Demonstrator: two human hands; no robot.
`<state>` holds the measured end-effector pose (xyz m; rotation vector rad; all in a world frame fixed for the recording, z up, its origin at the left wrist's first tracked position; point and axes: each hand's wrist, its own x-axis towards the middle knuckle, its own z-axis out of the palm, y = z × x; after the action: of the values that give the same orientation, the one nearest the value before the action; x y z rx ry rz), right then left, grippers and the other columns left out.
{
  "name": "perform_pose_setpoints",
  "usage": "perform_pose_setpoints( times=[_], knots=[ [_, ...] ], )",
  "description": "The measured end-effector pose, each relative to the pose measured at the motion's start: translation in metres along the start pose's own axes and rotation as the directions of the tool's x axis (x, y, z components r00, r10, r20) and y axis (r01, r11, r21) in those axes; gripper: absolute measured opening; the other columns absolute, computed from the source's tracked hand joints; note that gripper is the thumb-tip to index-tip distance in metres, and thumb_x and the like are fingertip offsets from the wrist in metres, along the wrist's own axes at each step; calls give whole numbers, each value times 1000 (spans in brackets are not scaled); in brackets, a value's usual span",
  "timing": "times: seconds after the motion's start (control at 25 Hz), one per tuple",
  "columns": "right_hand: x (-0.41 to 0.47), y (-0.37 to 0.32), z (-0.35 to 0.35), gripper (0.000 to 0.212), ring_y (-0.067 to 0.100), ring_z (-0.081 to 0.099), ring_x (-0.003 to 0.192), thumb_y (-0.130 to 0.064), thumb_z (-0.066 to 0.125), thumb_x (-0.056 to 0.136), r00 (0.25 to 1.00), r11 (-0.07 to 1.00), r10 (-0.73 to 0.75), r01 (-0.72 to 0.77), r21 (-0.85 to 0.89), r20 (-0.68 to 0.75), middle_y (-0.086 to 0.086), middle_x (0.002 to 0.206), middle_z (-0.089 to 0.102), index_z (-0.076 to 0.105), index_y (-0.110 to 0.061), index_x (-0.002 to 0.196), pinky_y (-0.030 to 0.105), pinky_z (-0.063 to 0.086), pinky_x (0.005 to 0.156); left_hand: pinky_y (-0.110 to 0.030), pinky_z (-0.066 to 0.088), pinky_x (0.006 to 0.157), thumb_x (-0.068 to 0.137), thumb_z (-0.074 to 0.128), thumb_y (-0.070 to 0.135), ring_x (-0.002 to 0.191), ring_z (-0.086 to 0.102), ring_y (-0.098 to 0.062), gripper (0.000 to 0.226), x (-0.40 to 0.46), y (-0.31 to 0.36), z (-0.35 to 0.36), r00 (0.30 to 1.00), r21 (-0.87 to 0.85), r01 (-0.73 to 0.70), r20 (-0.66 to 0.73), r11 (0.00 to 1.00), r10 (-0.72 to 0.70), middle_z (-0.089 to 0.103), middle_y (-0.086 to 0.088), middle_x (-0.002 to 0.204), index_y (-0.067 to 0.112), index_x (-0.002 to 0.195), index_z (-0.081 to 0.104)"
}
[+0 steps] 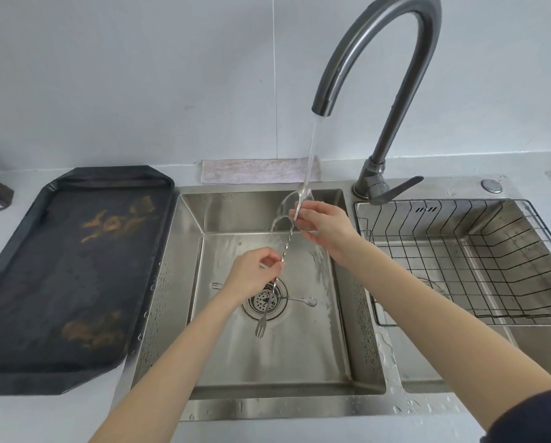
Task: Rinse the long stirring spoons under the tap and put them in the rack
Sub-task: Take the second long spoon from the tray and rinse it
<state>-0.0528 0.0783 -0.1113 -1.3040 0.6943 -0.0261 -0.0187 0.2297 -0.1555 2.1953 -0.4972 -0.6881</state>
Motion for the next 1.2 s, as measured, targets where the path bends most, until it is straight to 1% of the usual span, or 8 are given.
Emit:
perform_pose_setpoints(
  times=[0.12,0.24,0.4,0.56,0.64,0.84,1.0,1.2],
  knots=[
    [0,1,-2,13,5,58,73,-6,50,93,1000,1000,0,0,-1,-4,-4,82,64,58,-16,90,18,45,65,-26,47,81,86,61,15,63,60,-9,6,0,-1,0,1000,-1,-9,6,1000,9,63,1,74,19,81,61],
    [-1,0,-2,20,4,59,70,-5,48,93,1000,1000,-13,13,2,-19,-3,81,64,58,-18,81,17,44,63,-21,47,76,86,61,17,55,59,3,7,-1,-3,1,1000,-12,-8,21,1000,8,63,4,73,20,80,62],
    [1,-4,-4,18,-2,62,63,-6,51,93,998,999,-28,30,34,-48,-3,79,65,59,-18,81,16,43,60,-30,46,89,88,60,19,79,61,-15,12,-3,-4,2,1000,-12,5,30,1000,-5,66,0,84,12,93,68],
    [4,-10,-3,13,4,59,67,-5,61,87,996,998,-43,46,38,-81,-2,78,61,57,-16,82,18,42,62,-35,51,86,91,50,8,66,61,-15,28,-7,0,0,997,-141,35,75,989,-24,64,4,74,26,73,60],
    [7,-13,-2,15,5,57,65,-5,62,86,994,998,-37,41,40,-99,-2,77,59,54,-17,81,17,44,61,-37,51,87,93,47,7,63,60,-14,32,-8,2,-1,996,-174,36,84,984,-22,63,4,71,28,73,59],
    [10,-16,1,10,8,52,59,-17,57,91,986,999,-26,29,17,-168,0,71,57,54,-16,81,18,42,58,-27,47,78,91,51,15,61,58,-11,19,-9,5,-3,996,-171,12,89,985,4,63,6,71,26,79,61],
    [12,-18,3,25,9,53,58,-27,49,95,982,999,-44,45,-3,-182,0,68,57,55,-18,72,19,45,58,-19,42,67,91,54,16,60,57,-9,19,-7,0,-3,997,-174,-3,71,985,15,63,8,68,28,76,60],
    [14,-15,6,5,7,53,62,-13,59,89,991,994,-105,100,-54,-87,-3,74,59,61,-17,87,10,47,52,-26,48,79,92,53,13,59,60,-10,27,-3,1,3,997,-184,-18,76,983,32,62,8,67,32,75,59]
  ],
)
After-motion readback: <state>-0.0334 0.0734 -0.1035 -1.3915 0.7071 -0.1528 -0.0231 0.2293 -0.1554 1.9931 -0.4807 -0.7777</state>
